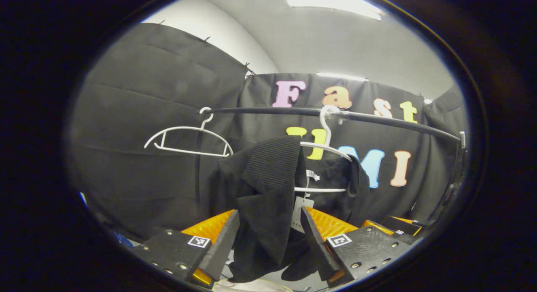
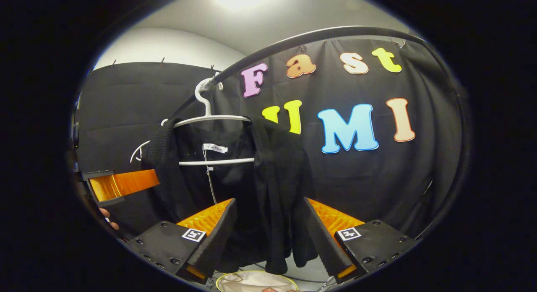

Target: Grasp the clothes on the hanger with both hands and then place them into the laundry hamper below.

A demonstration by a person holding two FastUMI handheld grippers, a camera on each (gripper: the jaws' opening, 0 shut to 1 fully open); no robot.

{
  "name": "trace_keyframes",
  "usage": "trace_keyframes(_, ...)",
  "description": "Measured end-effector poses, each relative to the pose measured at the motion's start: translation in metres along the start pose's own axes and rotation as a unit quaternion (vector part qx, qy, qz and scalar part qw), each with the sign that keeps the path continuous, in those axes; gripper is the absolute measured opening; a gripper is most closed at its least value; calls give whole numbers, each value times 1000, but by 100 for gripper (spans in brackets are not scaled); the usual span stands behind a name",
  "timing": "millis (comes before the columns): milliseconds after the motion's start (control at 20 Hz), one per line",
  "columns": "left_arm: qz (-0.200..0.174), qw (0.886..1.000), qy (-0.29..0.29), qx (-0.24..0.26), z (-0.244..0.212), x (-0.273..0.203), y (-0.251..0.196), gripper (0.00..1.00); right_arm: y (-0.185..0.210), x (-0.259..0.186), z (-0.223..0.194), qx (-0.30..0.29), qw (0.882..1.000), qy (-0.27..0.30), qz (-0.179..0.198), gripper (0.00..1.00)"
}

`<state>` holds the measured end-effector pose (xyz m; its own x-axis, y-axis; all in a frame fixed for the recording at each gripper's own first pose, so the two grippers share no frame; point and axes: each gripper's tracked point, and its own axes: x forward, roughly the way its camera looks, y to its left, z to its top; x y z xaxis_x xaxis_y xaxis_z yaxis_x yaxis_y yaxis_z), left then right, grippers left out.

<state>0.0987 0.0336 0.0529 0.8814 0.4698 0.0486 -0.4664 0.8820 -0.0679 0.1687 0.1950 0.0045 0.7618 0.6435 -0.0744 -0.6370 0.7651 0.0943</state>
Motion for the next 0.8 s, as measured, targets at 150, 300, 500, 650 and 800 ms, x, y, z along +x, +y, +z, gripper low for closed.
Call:
trace_keyframes(150,18,1000,-4,4,4,14,-5,85,0,21,12,0,1000,-11,19,93)
trace_keyframes(300,32,999,-5,12,6,24,-14,85,-1,43,18,2,1000,-13,27,98)
trace_keyframes(500,57,998,-7,14,6,36,-13,85,-5,65,16,-5,1000,1,28,98)
trace_keyframes(650,78,997,-1,14,2,46,-8,85,1,77,8,-13,999,14,39,98)
trace_keyframes(800,92,996,4,18,-5,54,-6,86,0,86,8,-17,999,12,30,98)
